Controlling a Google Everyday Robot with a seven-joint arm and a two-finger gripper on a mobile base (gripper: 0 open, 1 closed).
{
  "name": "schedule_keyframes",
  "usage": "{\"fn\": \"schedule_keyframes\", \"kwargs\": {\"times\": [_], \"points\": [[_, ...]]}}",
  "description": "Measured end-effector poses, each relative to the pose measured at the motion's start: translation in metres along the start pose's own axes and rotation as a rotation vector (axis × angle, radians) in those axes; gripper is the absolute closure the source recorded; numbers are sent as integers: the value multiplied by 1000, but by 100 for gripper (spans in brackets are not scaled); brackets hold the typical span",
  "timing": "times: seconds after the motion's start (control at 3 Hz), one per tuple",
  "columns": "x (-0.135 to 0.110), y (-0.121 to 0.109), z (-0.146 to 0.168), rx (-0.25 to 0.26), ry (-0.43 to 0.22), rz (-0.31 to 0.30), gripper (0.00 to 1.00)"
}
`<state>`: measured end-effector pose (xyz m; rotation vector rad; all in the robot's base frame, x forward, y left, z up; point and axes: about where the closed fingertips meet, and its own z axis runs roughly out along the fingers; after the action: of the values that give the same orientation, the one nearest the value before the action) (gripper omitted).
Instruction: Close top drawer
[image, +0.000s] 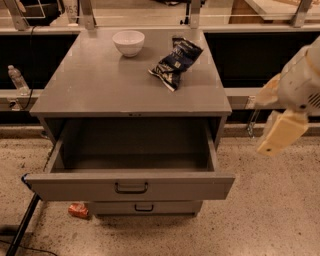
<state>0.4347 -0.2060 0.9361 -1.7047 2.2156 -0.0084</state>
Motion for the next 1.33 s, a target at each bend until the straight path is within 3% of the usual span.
{"fn": "schedule_keyframes", "kwargs": {"times": [0.33,0.67,1.0,1.33], "points": [[6,18,45,-44,-59,1,49],[15,45,96,-99,-139,-2,80],[19,66,122,-132,-188,-27,100],[19,66,122,-132,-188,-27,100]]}}
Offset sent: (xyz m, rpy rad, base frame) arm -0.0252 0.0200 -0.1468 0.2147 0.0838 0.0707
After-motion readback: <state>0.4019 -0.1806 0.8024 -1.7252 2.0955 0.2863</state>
